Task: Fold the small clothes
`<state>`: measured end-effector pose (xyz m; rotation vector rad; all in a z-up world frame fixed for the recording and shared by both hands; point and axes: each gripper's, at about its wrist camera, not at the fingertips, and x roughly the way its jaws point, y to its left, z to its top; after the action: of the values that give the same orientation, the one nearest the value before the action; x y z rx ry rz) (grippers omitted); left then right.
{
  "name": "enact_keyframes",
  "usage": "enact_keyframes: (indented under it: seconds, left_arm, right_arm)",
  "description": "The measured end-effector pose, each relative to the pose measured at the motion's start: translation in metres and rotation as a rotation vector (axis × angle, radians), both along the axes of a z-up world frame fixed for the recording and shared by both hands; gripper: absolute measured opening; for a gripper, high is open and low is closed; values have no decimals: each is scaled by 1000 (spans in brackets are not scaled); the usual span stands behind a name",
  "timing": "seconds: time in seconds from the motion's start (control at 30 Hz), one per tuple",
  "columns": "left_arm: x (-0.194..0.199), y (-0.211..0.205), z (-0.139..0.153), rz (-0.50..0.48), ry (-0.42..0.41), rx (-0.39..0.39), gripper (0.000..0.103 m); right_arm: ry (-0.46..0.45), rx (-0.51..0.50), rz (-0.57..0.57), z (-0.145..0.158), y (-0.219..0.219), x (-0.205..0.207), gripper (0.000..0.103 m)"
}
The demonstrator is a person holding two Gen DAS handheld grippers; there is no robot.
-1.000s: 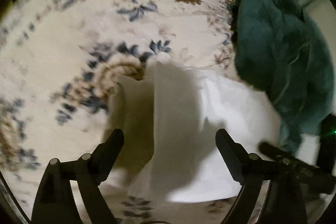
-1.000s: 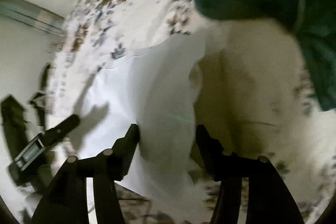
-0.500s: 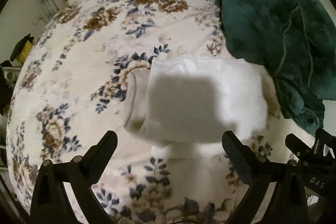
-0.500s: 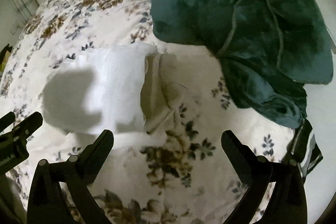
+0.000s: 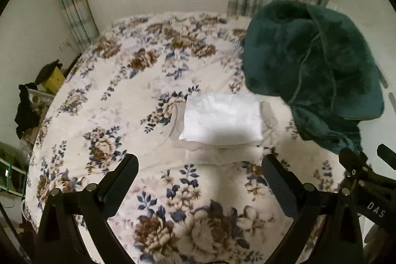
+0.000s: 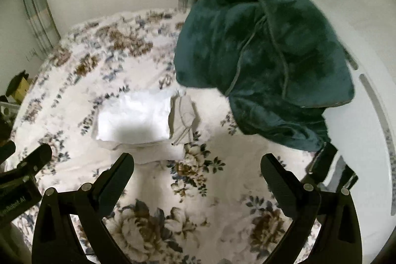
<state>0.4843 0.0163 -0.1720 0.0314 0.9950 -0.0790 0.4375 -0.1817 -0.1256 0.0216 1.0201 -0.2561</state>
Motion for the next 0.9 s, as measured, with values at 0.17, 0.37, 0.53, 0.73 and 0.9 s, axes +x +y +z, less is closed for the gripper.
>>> enact_keyframes:
  seconds: [0.17,0.37,0.53,0.73,0.9]
  left_arm:
    - [-57,1,56,6,-69,10,102]
    - [-118,1,111,19,-141,8,102]
    - [-155,3,137,35,-177,-6,102]
    - [-185,2,154,43,-215,-2,102]
    - [-203,0,164,47,-243,3,102]
  right_arm:
    - [-99,-24,5,80,3,-72,103]
    - [-206,-31,18,159,5,-154,103]
    - [-263,-42,40,202,9,-203,103]
    - [-311,-28,75,237,12,-250,103]
    - [-344,-41,96,252,15,-271,103]
